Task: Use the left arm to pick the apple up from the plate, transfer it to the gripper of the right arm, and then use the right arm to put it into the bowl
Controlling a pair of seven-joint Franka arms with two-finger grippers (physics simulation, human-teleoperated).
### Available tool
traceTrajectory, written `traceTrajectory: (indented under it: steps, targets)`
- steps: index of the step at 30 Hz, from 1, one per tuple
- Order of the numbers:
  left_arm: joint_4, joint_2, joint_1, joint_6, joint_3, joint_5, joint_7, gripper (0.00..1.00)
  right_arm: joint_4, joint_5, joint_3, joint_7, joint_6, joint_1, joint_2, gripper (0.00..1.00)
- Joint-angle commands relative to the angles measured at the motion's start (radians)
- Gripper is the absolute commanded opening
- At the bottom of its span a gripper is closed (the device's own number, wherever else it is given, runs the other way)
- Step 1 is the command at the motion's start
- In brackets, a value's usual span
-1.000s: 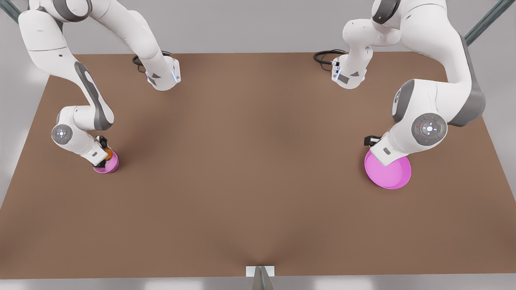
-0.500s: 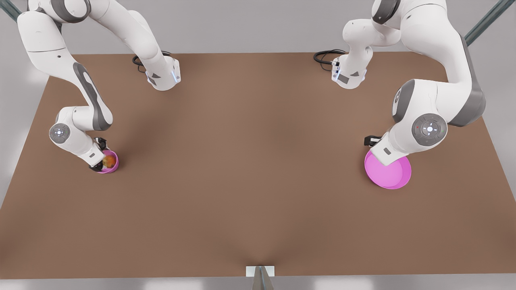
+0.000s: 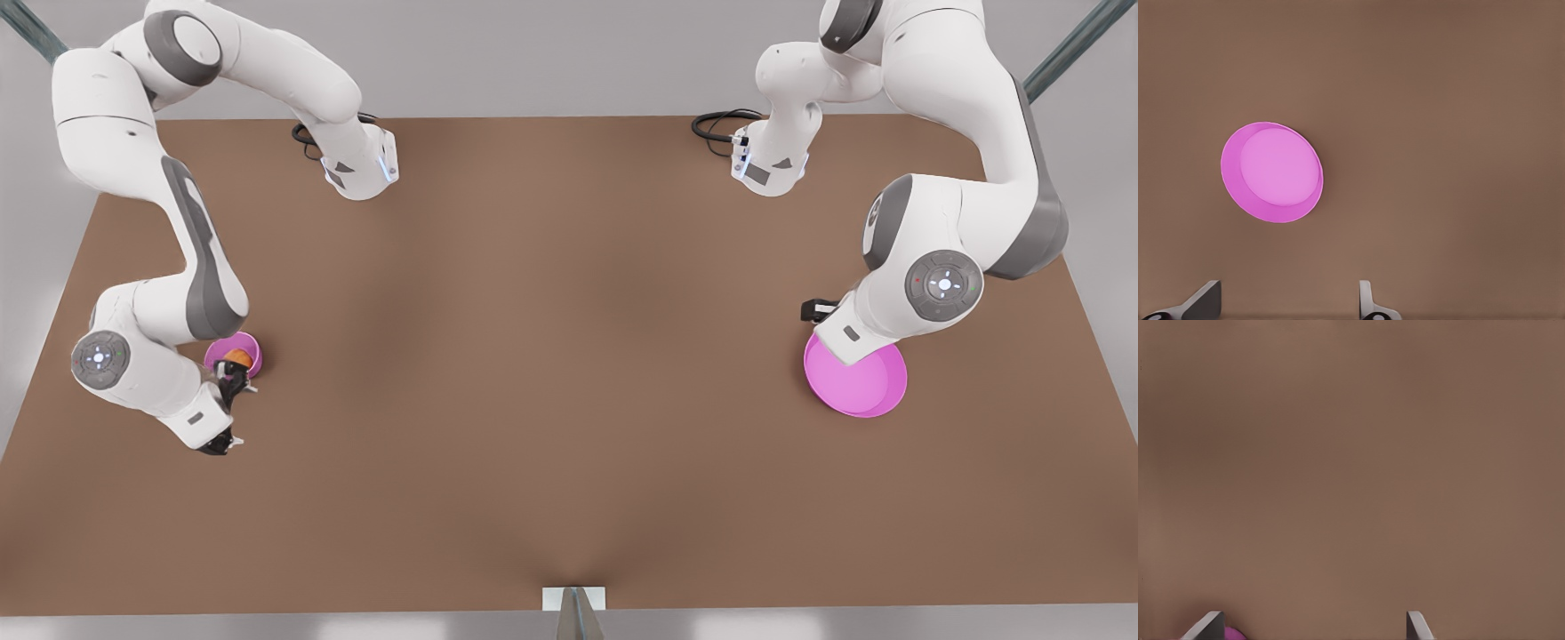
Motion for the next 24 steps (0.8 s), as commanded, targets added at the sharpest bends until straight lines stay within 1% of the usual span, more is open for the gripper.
traceTrajectory:
  steps: [1,2,3,4,5,6,7,8,11,12,13,16,24]
  targets:
    - [0.0,-0.001,0.0,-0.001,0.0,0.0,-0.005,1.0,0.077,-0.009,-0.003,1.025,-0.449,0.08,0.023,1.0]
    - [0.0,-0.001,0.0,-0.001,0.0,0.0,-0.005,1.0,0.154,-0.008,-0.012,1.058,-0.489,0.148,0.033,1.0]
    - [0.0,-0.001,0.0,-0.001,0.0,0.0,-0.005,1.0,0.223,0.038,-0.075,1.057,-0.506,0.217,0.024,1.0]
    - [0.0,-0.001,0.0,-0.001,0.0,-0.001,-0.005,1.0,0.304,0.168,-0.338,1.058,-0.52,0.439,-0.019,1.0]
    - [0.0,-0.001,0.0,-0.001,0.0,-0.001,-0.005,1.0,0.301,0.29,-0.618,1.061,-0.52,0.649,-0.08,1.0]
    - [0.0,-0.001,0.002,-0.001,0.0,-0.001,-0.005,1.0,0.294,0.321,-0.773,1.063,-0.523,0.769,-0.123,1.0]
    - [0.0,-0.001,0.0,-0.004,0.0,0.0,-0.005,1.0,0.251,0.314,-0.788,1.099,-0.523,0.773,-0.18,1.0]
    - [0.0,-0.001,0.0,-0.017,0.0,0.002,-0.005,1.0,0.237,0.318,-0.799,1.118,-0.525,0.771,-0.203,1.0]
    - [0.0,-0.001,0.0,-0.019,0.0,0.003,-0.005,1.0,0.173,0.365,-0.802,1.279,-0.572,0.766,-0.327,1.0]
    - [0.0,-0.001,0.0,-0.019,0.0,0.003,-0.005,1.0,0.145,0.37,-0.802,1.281,-0.571,0.753,-0.361,1.0]
    - [0.0,-0.001,0.0,-0.019,0.0,0.003,-0.007,1.0,0.104,0.373,-0.802,1.277,-0.559,0.745,-0.405,1.0]
    - [0.0,-0.001,-0.003,-0.021,-0.002,0.003,-0.007,1.0,-0.054,0.373,-0.805,1.274,-0.43,0.734,-0.496,1.0]
    - [0.0,-0.001,0.0,-0.021,0.0,0.003,-0.005,1.0,-0.054,0.373,-0.814,1.271,-0.431,0.734,-0.494,1.0]
